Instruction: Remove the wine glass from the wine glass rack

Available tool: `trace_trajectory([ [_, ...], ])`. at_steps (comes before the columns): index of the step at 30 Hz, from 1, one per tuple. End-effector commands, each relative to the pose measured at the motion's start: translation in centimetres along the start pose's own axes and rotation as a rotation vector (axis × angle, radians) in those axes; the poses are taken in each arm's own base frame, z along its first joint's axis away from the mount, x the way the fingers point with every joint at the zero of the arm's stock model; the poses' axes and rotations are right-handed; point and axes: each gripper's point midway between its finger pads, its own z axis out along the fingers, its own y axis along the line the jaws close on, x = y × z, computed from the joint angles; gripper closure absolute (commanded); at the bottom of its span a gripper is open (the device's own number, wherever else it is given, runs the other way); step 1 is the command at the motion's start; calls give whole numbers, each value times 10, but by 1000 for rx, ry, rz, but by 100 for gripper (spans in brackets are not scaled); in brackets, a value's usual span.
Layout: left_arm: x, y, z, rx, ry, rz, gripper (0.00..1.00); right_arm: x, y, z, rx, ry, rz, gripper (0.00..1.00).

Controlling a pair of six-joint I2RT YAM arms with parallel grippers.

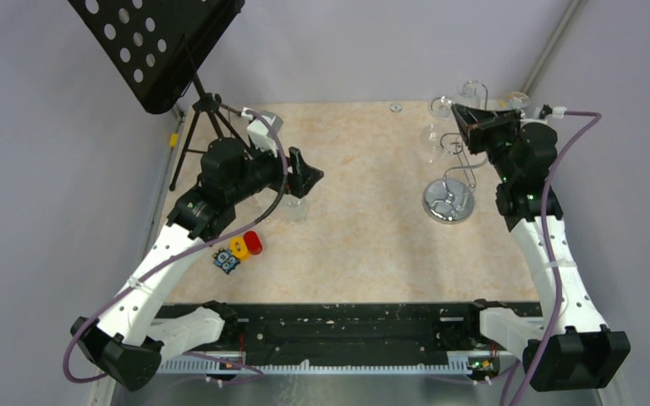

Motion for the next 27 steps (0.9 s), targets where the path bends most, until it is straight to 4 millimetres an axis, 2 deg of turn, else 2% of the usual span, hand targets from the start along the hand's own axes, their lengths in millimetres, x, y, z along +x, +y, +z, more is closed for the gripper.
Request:
trace_trajectory([
  [1,-28,-42,-8,203,-103,56,8,11,46,-16,-178,81,18,100],
  [7,-46,-62,-6,288,-124,86,7,39,52,-17,-242,247,73,100],
  [16,-72,-115,-2,573,-268,237,8,88,57,-34,-274,405,91,100],
  [20,-68,-127,10,630,-276,293,11,103,65,-46,-297,453,97,100],
  [23,-65,-131,19,648,-304,324,17,116,73,-58,-318,504,117,100],
  [27,-57,-133,31,685,-336,447,25,131,80,-71,-351,590,159,100],
])
